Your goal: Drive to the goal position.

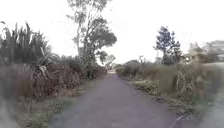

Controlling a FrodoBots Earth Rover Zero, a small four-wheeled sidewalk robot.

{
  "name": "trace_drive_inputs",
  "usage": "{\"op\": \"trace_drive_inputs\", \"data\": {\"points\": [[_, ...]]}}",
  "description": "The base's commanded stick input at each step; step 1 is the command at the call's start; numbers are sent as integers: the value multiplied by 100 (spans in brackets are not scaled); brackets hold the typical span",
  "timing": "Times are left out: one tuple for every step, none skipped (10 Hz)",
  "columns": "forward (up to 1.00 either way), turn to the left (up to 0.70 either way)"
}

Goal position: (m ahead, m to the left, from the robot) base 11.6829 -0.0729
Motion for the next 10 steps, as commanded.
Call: {"op": "trace_drive_inputs", "data": {"points": [[50, 1], [50, 1], [50, 1], [50, 1], [50, 1], [50, 1], [50, 1], [50, 1], [50, 1], [50, 1]]}}
